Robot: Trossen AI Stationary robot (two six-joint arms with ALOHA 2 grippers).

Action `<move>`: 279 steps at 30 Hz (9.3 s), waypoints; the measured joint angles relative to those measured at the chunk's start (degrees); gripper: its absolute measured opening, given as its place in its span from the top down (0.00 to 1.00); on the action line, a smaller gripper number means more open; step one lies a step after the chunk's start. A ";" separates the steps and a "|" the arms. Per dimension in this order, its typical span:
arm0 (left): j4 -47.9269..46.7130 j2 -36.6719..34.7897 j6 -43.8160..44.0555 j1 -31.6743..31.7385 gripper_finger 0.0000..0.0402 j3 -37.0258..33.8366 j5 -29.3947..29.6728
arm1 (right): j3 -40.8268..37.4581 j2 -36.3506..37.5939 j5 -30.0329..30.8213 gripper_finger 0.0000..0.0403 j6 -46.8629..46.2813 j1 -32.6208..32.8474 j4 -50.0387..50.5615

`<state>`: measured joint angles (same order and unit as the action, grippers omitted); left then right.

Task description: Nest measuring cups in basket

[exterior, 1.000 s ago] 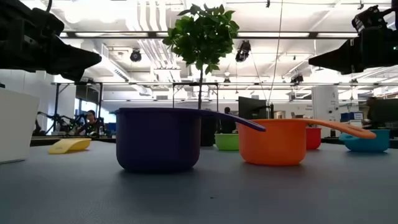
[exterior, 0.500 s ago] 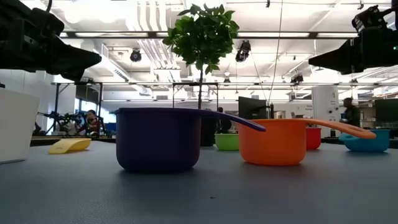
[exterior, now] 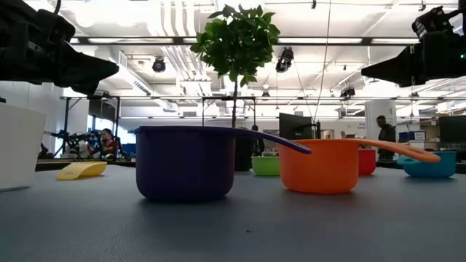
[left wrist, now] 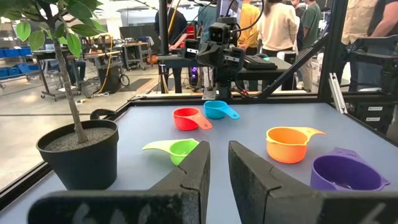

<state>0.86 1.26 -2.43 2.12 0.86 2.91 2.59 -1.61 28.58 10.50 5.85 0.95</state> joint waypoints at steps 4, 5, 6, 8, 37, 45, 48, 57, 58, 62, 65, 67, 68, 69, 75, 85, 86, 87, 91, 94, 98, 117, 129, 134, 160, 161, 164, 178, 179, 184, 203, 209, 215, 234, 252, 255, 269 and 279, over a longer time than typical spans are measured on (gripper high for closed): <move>0.00 0.00 0.01 0.01 0.90 0.01 0.00 | -0.02 0.00 0.00 0.98 0.00 0.00 0.01; 0.00 0.00 -0.01 -0.01 0.90 0.01 -0.01 | -0.02 0.01 0.00 0.98 0.00 0.00 0.02; 0.00 0.00 -0.01 0.01 0.90 0.01 0.01 | 0.00 0.01 0.00 0.98 0.00 0.00 0.00; 0.00 0.00 0.00 0.01 0.90 0.01 0.01 | -0.02 0.00 0.00 0.98 0.00 0.00 0.00; 8.16 0.00 18.68 -0.08 0.90 -0.01 -0.78 | -0.15 0.01 -0.11 0.98 -11.03 0.00 -3.76; 20.23 0.00 25.59 0.01 0.90 -0.01 2.17 | -0.15 0.00 -0.04 0.98 -32.18 -0.07 -5.97; 22.22 0.00 25.48 0.01 0.90 -0.01 2.40 | -0.15 0.00 -0.04 0.98 -30.29 -0.06 -5.97; 25.99 0.08 23.13 0.01 0.90 -0.01 4.10 | -0.09 0.00 -0.54 0.98 -33.97 0.00 -6.45; 27.17 0.25 23.72 0.01 0.90 -0.01 4.10 | -0.09 0.00 -0.55 0.98 -33.96 0.01 -6.57; 33.09 2.79 25.44 -0.19 0.90 -0.01 3.79 | -0.07 0.00 -0.50 0.98 -33.06 0.02 -8.56; 35.79 6.38 25.97 -0.23 0.90 1.42 3.60 | -0.06 0.00 -0.51 0.98 -31.20 0.00 -10.97; 34.96 9.64 26.31 -0.31 0.90 3.78 3.57 | -0.06 0.00 -0.50 0.98 -29.61 0.00 -12.47; 34.42 11.67 26.62 -0.39 0.90 5.17 3.55 | -0.04 0.00 -0.50 0.98 -28.99 0.00 -13.03; 34.01 13.93 26.91 -0.55 0.90 6.71 3.53 | -0.04 0.00 -0.50 0.98 -28.58 0.00 -13.51; 29.59 28.73 29.47 -2.93 0.90 16.25 3.02 | 0.00 0.02 0.00 0.98 -27.09 0.00 -13.90; 6.69 53.23 41.63 -13.73 0.90 35.05 7.03 | 0.00 0.02 0.00 0.98 -25.92 0.00 -14.99; 4.01 55.47 42.98 -14.64 0.90 37.16 7.65 | 0.00 0.02 0.00 0.98 -25.92 0.00 -14.89; 1.42 57.77 44.45 -15.52 0.90 39.27 8.33 | 0.00 0.02 0.00 0.98 -25.92 0.00 -14.80; -6.68 66.55 48.87 -17.93 0.90 47.79 8.58 | 0.01 0.02 0.00 0.98 -25.75 0.00 -14.78; -12.67 72.86 50.93 -19.01 0.90 54.23 8.56 | 0.00 0.02 0.00 0.98 -25.34 0.00 -14.78; -18.98 80.14 51.96 -19.92 0.90 61.73 8.56 | 0.00 0.02 0.00 0.98 -25.23 0.00 -14.88; -16.23 98.59 49.65 -20.17 0.90 72.29 8.34 | 0.00 0.02 0.00 0.98 -25.55 0.00 -14.91; -16.29 106.39 47.01 -19.94 0.86 78.01 8.12 | 0.00 0.02 -0.14 0.98 -26.47 0.00 -13.86; -15.23 106.68 39.63 -20.00 0.75 77.48 8.76 | 0.00 0.02 -0.22 0.98 -26.56 0.00 -13.66; -7.68 113.16 33.43 -20.78 0.48 74.30 16.30 | 0.00 -0.02 0.04 0.98 -25.94 0.00 -13.46; -7.69 113.22 33.59 -20.78 0.48 74.30 16.77 | 0.00 -0.02 0.02 0.98 -25.94 0.00 -13.46; -7.66 113.22 34.02 -20.78 0.50 74.30 18.62 | 0.00 -0.01 0.02 0.98 -25.92 0.00 -13.46; -7.87 113.81 36.22 -20.63 0.56 73.84 20.69 | 0.00 -0.02 0.04 0.98 -25.61 0.00 -13.44; -7.51 114.00 36.23 -20.63 0.57 73.84 20.69 | 0.00 -0.02 0.02 0.98 -25.52 0.00 -13.40; -7.13 114.52 36.24 -20.63 0.57 73.89 20.62 | 0.00 -0.04 0.02 0.98 -25.43 0.00 -13.22; -6.62 116.13 36.47 -20.60 0.74 74.17 20.14 | 0.00 -0.04 0.02 0.98 -24.79 0.00 -13.22; -6.62 116.13 37.48 -20.60 0.90 74.17 20.14 | 0.00 -0.04 0.02 0.98 -24.81 0.00 -13.20; -6.48 116.13 38.42 -20.60 0.99 74.17 20.14 | 0.00 -0.04 0.02 0.98 -24.81 0.00 -13.22; -4.47 115.02 39.18 -20.39 1.00 74.15 21.71 | 0.00 -0.04 0.01 0.98 -24.81 0.00 -13.20; -15.64 101.32 50.83 -20.33 1.00 74.10 23.19 | 0.00 -0.04 0.02 0.98 -24.61 0.00 -13.18; -25.37 97.24 62.72 -21.84 1.00 74.10 25.38 | 0.00 -0.04 0.06 0.98 -23.69 0.00 -13.22; -49.52 94.16 100.50 -33.30 1.00 74.10 27.93 | -0.02 -0.04 2.01 0.98 -22.52 0.00 -13.30; -46.93 97.68 101.09 -35.17 1.00 74.12 27.59 | -0.02 0.00 2.66 0.98 -22.47 0.00 -13.66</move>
<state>-46.07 98.94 98.66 -33.04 74.98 30.50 2.57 -1.61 31.24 -11.97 5.85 -12.71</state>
